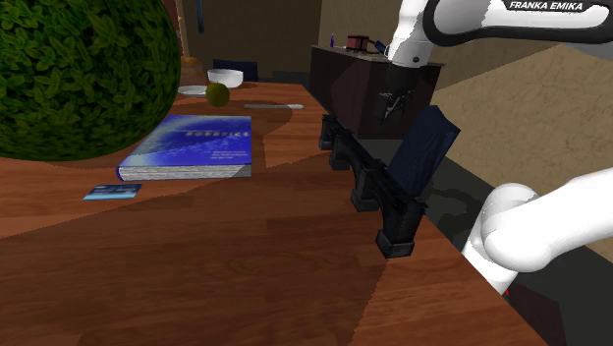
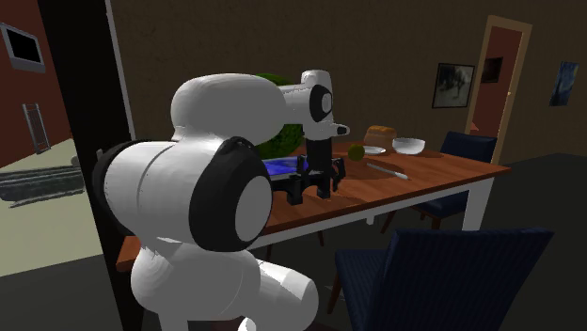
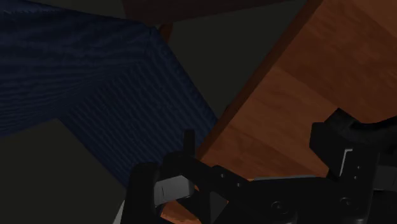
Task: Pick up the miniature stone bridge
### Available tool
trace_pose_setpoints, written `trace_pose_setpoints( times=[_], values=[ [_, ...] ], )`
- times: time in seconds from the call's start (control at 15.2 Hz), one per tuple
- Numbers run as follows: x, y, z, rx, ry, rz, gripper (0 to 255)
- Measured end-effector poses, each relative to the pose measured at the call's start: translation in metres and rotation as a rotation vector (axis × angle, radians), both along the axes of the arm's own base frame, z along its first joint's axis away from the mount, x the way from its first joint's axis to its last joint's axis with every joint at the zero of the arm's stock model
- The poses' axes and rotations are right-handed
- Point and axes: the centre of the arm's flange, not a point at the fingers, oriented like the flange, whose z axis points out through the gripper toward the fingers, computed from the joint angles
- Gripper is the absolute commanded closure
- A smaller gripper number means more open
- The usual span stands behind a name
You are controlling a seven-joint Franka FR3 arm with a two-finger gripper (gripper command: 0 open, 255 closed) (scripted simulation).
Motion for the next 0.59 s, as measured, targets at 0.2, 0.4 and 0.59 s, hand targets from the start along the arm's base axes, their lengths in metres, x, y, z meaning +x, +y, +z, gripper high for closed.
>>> trace_pose_setpoints(
  times=[0.2,0.4,0.59],
  values=[
    [-0.001,0.015,0.0,0.006,0.01,-0.049,0],
    [-0.002,0.048,0.006,0.02,0.033,-0.168,0],
    [0.0,0.086,0.009,0.035,0.058,-0.297,0]
  ],
)
